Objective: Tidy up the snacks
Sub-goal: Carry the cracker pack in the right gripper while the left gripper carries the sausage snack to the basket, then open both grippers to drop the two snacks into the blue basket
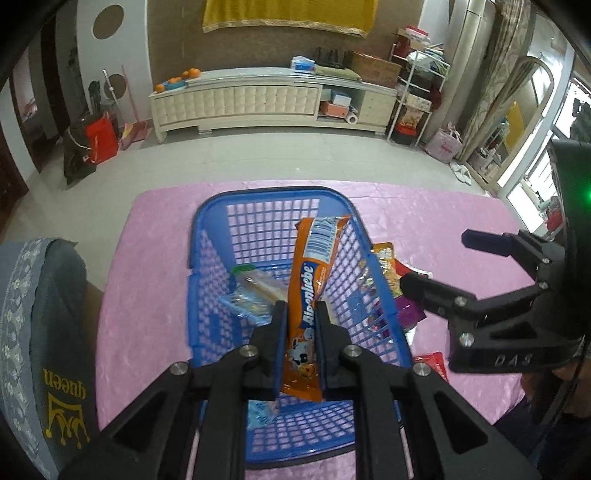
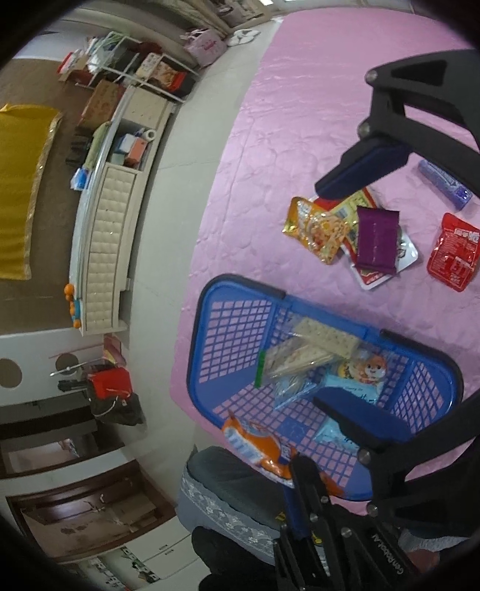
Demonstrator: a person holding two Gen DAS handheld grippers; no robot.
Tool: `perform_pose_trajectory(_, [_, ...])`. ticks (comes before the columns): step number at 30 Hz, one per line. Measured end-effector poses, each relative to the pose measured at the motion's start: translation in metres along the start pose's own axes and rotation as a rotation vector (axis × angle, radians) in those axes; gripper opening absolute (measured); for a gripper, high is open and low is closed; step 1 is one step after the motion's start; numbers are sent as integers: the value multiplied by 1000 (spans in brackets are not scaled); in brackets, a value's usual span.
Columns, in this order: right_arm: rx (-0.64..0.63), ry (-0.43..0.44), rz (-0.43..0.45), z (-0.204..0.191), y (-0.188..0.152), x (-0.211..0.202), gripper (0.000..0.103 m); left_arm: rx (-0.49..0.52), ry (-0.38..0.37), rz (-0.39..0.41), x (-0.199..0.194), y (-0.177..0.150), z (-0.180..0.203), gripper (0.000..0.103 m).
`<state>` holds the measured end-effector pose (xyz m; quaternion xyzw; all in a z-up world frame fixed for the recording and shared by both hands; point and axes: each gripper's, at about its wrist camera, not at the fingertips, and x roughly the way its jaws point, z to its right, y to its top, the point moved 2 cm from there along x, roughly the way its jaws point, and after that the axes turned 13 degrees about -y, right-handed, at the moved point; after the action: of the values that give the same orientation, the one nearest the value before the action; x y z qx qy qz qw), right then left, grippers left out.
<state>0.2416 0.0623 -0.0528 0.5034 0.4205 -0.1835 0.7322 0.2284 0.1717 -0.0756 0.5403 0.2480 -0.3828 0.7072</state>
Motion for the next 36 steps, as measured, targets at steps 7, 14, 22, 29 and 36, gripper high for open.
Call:
perform_pose_trajectory(7, [25, 1, -27, 15, -3, 18, 102, 8, -18, -32, 26, 7, -2, 13])
perform_pose_trajectory(14, [45, -7, -30, 24, -3, 32, 102, 7, -25, -59, 48, 19, -7, 13])
perform_pose_trajectory(22, [64, -18, -53, 32, -3, 45, 102, 12, -9, -68, 64, 28, -11, 24])
perform_pose_trajectory(29, [93, -15, -47, 37, -4, 35, 102, 7, 6, -59, 52, 22, -10, 62])
perform_pose_trajectory(36, [83, -8, -29, 44, -11, 11, 102, 54, 7, -26, 25, 11, 10, 70])
